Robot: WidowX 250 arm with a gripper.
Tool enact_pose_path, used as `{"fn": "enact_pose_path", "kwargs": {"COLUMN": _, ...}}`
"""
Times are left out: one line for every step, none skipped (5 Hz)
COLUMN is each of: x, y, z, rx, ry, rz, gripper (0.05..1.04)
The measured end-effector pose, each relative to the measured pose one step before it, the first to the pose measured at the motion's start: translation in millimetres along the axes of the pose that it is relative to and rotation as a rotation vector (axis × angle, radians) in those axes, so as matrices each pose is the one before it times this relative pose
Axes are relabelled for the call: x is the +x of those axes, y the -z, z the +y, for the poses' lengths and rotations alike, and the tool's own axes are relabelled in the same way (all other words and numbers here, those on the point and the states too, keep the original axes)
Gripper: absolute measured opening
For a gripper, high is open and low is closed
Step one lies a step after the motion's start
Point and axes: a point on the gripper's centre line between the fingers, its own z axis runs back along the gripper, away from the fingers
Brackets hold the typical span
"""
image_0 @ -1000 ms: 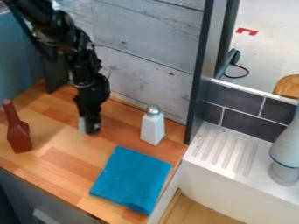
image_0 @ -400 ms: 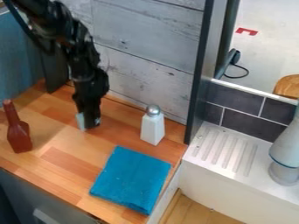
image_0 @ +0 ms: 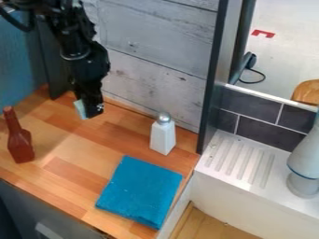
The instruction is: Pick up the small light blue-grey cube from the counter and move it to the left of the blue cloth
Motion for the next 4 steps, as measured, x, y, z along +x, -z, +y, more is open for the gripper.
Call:
{"fn": "enact_pose_path", "kwargs": {"x": -22.30, "y": -10.42, "z": -17.03, "rx": -0.0007, "ry": -0.0583, "rz": 0.0074, "gripper": 0.543}}
{"fn": "enact_pose_path", "kwargs": {"x": -25.21, "y": 2.17, "z": -18.55, "rx": 0.0086, "ry": -0.0341, "rz": 0.0262, "gripper": 0.543}}
{"fn": "enact_pose_path", "kwargs": {"x": -14.56, "y": 21.41, "z": -27.72, "rx": 0.0150, "ry": -0.0227, "rz": 0.0514, "gripper": 0.543}}
{"fn": "enact_pose_path", "kwargs": {"x": -6.43, "y": 42.18, "z": -17.69, "rx": 0.0314, "ry": -0.0117, "rz": 0.0799, "gripper": 0.543}}
